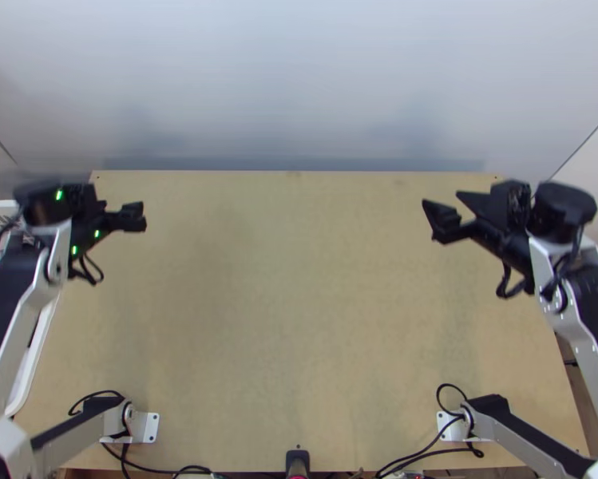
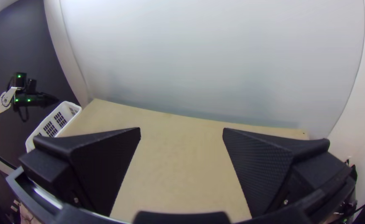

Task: Fold the t-shirt

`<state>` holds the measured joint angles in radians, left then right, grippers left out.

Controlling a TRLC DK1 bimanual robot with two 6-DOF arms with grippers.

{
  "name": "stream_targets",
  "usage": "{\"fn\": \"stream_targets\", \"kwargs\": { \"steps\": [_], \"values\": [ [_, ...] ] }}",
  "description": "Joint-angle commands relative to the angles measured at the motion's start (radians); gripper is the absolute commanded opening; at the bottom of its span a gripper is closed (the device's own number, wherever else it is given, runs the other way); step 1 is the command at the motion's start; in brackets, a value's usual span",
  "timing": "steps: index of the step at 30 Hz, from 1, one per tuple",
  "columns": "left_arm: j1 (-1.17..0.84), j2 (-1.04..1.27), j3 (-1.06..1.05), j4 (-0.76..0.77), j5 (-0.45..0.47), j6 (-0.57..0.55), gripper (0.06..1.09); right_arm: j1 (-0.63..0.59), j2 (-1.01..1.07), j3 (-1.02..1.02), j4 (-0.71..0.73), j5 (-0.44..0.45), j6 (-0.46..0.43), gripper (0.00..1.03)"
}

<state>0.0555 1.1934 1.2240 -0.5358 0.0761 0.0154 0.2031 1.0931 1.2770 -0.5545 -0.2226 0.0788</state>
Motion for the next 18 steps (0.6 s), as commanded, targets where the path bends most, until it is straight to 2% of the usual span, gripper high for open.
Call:
{"fn": "stream_targets", "kwargs": {
  "steps": [1,4,7,11,18],
  "values": [
    [-0.056,0.204,0.305,-0.199,-0.01,-0.026,1.04,-0.011,0.163,0.162,0.001,-0.009,0.03,0.92],
    [-0.091,0.232,0.342,-0.205,-0.036,-0.028,1.04,-0.053,0.189,0.157,0.074,0.025,0.045,0.92],
    [-0.091,0.258,0.355,-0.207,-0.048,-0.055,1.04,-0.088,0.206,0.165,0.134,0.016,0.13,0.92],
    [-0.049,0.298,0.339,-0.228,-0.048,-0.065,1.04,-0.082,0.234,0.228,0.079,-0.121,0.202,0.92],
    [0.096,0.299,0.284,-0.224,-0.05,-0.014,1.04,-0.039,0.297,0.394,-0.062,-0.308,0.262,0.92]
  ]
}}
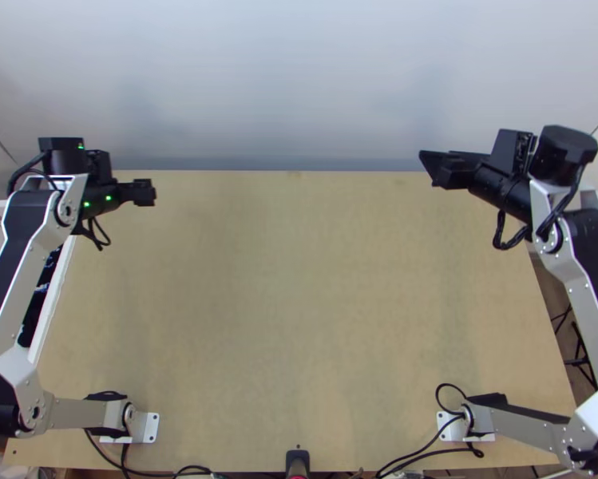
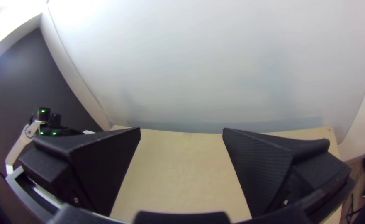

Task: Fold the t-shirt

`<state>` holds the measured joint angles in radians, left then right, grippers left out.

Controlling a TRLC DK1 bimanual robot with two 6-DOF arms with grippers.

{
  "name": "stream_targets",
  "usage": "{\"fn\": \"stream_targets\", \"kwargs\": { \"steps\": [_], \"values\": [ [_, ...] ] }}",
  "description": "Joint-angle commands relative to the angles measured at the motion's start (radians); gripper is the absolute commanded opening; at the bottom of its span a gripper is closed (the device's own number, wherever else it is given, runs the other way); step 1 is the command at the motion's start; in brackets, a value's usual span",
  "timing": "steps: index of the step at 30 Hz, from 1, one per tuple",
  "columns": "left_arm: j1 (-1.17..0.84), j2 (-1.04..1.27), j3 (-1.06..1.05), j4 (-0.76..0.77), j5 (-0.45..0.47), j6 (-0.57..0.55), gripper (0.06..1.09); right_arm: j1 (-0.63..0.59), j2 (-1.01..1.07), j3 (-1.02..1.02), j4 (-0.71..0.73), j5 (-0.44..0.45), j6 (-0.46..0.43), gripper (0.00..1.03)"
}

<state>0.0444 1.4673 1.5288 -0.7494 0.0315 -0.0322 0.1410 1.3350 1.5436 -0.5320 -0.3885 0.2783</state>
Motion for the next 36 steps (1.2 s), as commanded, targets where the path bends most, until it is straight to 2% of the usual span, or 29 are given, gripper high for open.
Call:
{"fn": "stream_targets", "kwargs": {
  "steps": [1,6,9,16,20,25,30,36],
  "values": [
    [0.138,0.024,-0.025,-0.007,-0.004,0.043,1.04,0.034,0.059,0.139,-0.1,-0.154,0.062,0.92],
    [0.305,0.027,-0.041,0.035,-0.004,0.094,1.04,0.091,0.07,0.15,-0.111,-0.165,0.062,0.92],
    [0.407,0.047,-0.062,0.033,-0.004,0.163,1.04,0.121,0.07,0.133,-0.111,-0.164,0.055,0.92],
    [0.652,0.151,-0.139,0.116,-0.002,0.261,1.04,0.19,0.062,0.089,-0.111,-0.153,0.004,0.92],
    [0.759,0.231,-0.121,0.159,0.002,0.281,1.04,0.244,0.062,0.072,-0.097,-0.059,-0.042,0.92],
    [0.838,0.338,-0.102,0.163,0.004,0.313,1.04,0.302,0.069,0.07,-0.092,-0.018,-0.056,0.92],
    [0.867,0.433,-0.107,0.171,0.004,0.357,1.04,0.344,0.096,0.095,-0.066,0.062,-0.06,0.92],
    [0.885,0.545,-0.055,0.2,0.007,0.348,1.04,0.382,0.116,0.125,-0.066,0.103,-0.064,0.92]
  ]
}}
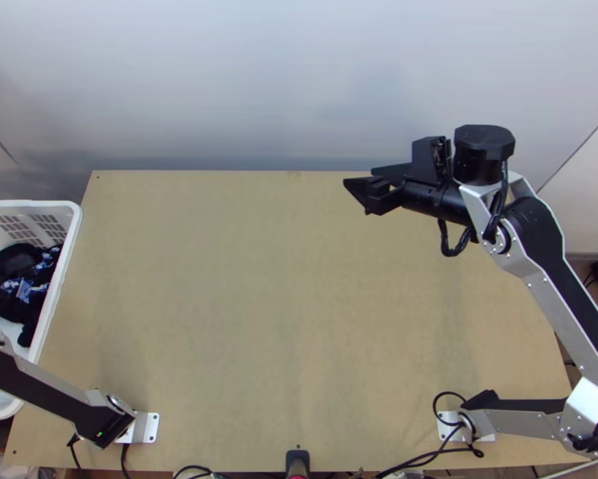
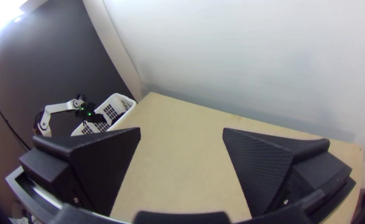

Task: Fold the t-shirt

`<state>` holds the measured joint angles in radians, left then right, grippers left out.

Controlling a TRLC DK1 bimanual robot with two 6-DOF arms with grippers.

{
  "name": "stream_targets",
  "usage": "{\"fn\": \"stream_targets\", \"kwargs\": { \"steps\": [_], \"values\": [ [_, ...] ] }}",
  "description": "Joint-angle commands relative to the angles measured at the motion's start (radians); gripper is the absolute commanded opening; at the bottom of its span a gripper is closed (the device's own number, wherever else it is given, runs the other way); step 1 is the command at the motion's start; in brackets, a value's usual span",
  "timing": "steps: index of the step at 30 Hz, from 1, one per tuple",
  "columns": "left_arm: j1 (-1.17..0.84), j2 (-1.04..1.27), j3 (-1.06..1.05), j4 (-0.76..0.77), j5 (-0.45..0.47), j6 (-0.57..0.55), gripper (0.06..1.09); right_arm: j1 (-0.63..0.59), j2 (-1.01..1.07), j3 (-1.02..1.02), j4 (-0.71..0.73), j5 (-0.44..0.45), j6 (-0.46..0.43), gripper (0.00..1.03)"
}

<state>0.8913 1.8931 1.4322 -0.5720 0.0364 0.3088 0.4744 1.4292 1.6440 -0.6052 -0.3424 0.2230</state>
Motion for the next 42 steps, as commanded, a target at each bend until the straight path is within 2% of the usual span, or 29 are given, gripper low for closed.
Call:
{"fn": "stream_targets", "kwargs": {
  "steps": [1,6,17,22,26,42],
  "values": [
    [0.037,0.133,0.047,0.021,0.002,0.006,1.04,0.058,0.025,0.027,0.007,0.065,-0.008,0.92],
    [0.021,0.196,0.059,0.058,0.005,0.013,1.04,0.087,0.036,0.028,0.005,0.089,-0.008,0.92],
    [0.021,0.399,0.254,0.05,0.117,-0.065,1.04,0.11,0.071,0.069,-0.03,0.126,-0.011,0.92],
    [0.015,0.497,0.366,0.052,0.174,-0.108,1.04,0.135,0.089,0.08,-0.076,0.154,-0.042,0.92],
    [0.006,0.59,0.479,0.038,0.174,-0.148,1.04,0.147,0.109,0.085,-0.082,0.163,-0.043,0.92],
    [-0.054,0.834,0.786,-0.054,0.186,-0.172,1.04,0.187,0.215,0.143,-0.107,0.194,-0.065,0.92]
  ]
}}
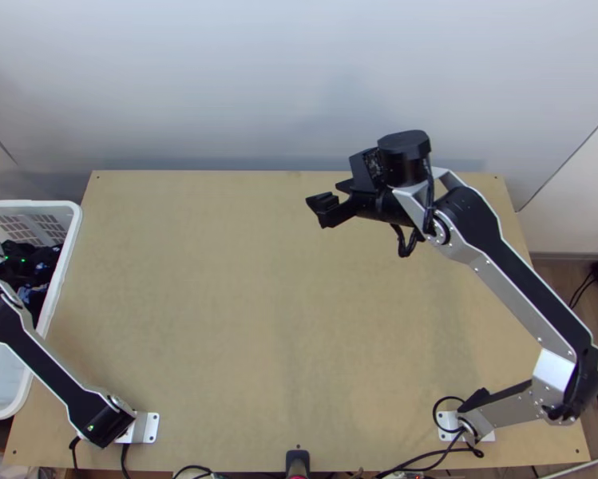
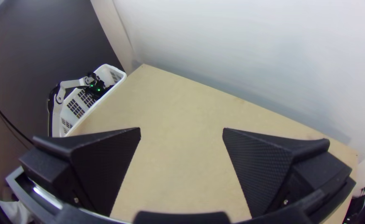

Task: Fold the t-shirt

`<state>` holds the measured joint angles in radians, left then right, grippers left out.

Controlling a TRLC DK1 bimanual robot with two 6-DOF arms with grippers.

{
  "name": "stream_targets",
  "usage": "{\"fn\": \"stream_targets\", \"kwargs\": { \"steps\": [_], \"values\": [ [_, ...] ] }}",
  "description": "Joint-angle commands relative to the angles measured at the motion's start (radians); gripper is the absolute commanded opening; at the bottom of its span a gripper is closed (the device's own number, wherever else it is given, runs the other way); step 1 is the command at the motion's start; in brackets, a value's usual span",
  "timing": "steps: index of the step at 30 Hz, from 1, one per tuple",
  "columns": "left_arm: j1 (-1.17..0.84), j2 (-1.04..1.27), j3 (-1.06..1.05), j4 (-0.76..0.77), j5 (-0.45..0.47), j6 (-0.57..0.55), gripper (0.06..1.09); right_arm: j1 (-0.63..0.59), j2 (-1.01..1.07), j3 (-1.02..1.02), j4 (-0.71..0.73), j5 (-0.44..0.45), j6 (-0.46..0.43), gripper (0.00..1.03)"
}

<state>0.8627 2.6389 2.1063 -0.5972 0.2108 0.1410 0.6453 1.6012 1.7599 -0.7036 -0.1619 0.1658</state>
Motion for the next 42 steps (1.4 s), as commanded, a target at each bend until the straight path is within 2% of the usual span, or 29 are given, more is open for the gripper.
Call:
{"fn": "stream_targets", "kwargs": {
  "steps": [1,6,7,8,9,11,16,25,30,39,42],
  "values": [
    [-0.034,0.093,0.112,-0.029,0.015,0.0,1.04,0.02,0.049,0.032,-0.01,0.016,-0.006,0.92],
    [-0.056,0.11,0.112,-0.021,0.021,0.011,1.03,0.039,0.065,0.044,-0.019,0.027,-0.018,0.92],
    [-0.057,0.113,0.112,-0.019,0.021,0.014,0.97,0.039,0.065,0.044,-0.02,0.03,-0.023,0.92],
    [-0.057,0.115,0.112,-0.012,0.024,0.014,0.84,0.039,0.065,0.044,-0.023,0.035,-0.025,0.92],
    [-0.057,0.119,0.112,-0.003,0.029,0.014,0.65,0.039,0.065,0.044,-0.025,0.036,-0.025,0.92],
    [-0.056,0.13,0.116,0.007,0.036,0.026,0.15,0.039,0.063,0.047,-0.031,0.038,-0.026,0.92],
    [-0.034,0.141,0.124,-0.004,0.032,0.016,0.15,0.039,0.06,0.049,-0.04,0.042,-0.026,0.92],
    [0.035,-0.069,0.119,-0.026,0.027,0.011,0.14,0.039,0.049,0.038,-0.042,0.047,-0.035,0.92],
    [0.041,-0.243,0.119,-0.139,0.038,0.028,0.14,0.04,0.043,0.039,-0.045,0.047,-0.037,0.92],
    [0.035,-0.533,0.119,-0.227,0.167,0.019,0.14,0.042,0.025,0.047,-0.046,0.047,-0.045,0.92],
    [0.016,-0.62,0.133,-0.22,0.17,0.011,0.14,0.04,0.006,0.036,-0.046,0.048,-0.046,0.92]
  ]
}}
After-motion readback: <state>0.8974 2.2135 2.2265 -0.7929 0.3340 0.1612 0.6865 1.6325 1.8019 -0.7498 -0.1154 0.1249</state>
